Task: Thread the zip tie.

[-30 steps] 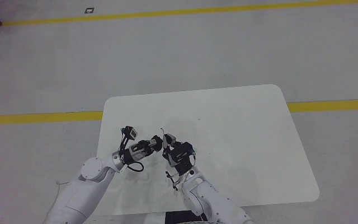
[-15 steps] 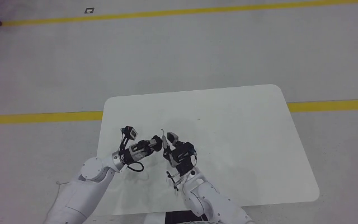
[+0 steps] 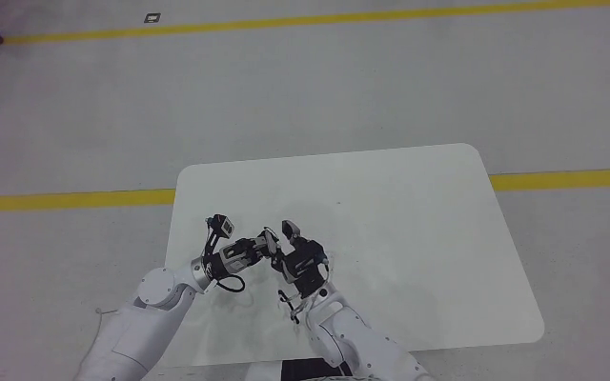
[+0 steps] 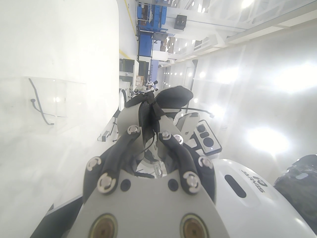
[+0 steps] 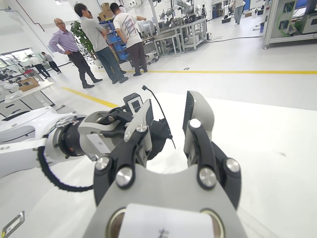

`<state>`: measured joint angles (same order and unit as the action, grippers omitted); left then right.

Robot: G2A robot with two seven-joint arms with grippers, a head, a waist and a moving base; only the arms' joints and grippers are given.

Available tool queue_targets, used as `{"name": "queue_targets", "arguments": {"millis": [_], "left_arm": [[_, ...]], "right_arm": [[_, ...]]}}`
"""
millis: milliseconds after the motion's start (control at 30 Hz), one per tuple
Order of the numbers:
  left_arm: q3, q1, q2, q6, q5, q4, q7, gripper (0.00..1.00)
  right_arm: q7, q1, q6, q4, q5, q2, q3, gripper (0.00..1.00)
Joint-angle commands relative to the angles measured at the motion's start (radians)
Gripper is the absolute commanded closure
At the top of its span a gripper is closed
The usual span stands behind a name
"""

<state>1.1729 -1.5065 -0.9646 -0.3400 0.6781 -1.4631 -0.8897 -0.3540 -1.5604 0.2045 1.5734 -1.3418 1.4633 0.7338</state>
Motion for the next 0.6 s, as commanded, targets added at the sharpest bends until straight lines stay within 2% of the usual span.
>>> {"name": "queue_targets", "arguments": {"millis": [0,133,200,567], "left_arm": [[0.0,0.0,0.0,0.0,0.0,0.0,0.0,1.0],[0.0,0.0,0.0,0.0,0.0,0.0,0.0,1.0],[0.0,0.0,0.0,0.0,0.0,0.0,0.0,1.0],[0.0,0.0,0.0,0.0,0.0,0.0,0.0,1.0]], "right_arm": [[0.002,0.002,0.002,0.0,-0.003,0.001,-0.001,0.78],[0.007,0.003,0.003,-0.001,-0.008,0.002,-0.002,0.89],[0.009,0.002,0.003,-0.003,-0.011,0.003,-0.001,1.0],[0.015,-0.02,-0.001,0.002,-0.032,-0.002,0.02,1.0]]}}
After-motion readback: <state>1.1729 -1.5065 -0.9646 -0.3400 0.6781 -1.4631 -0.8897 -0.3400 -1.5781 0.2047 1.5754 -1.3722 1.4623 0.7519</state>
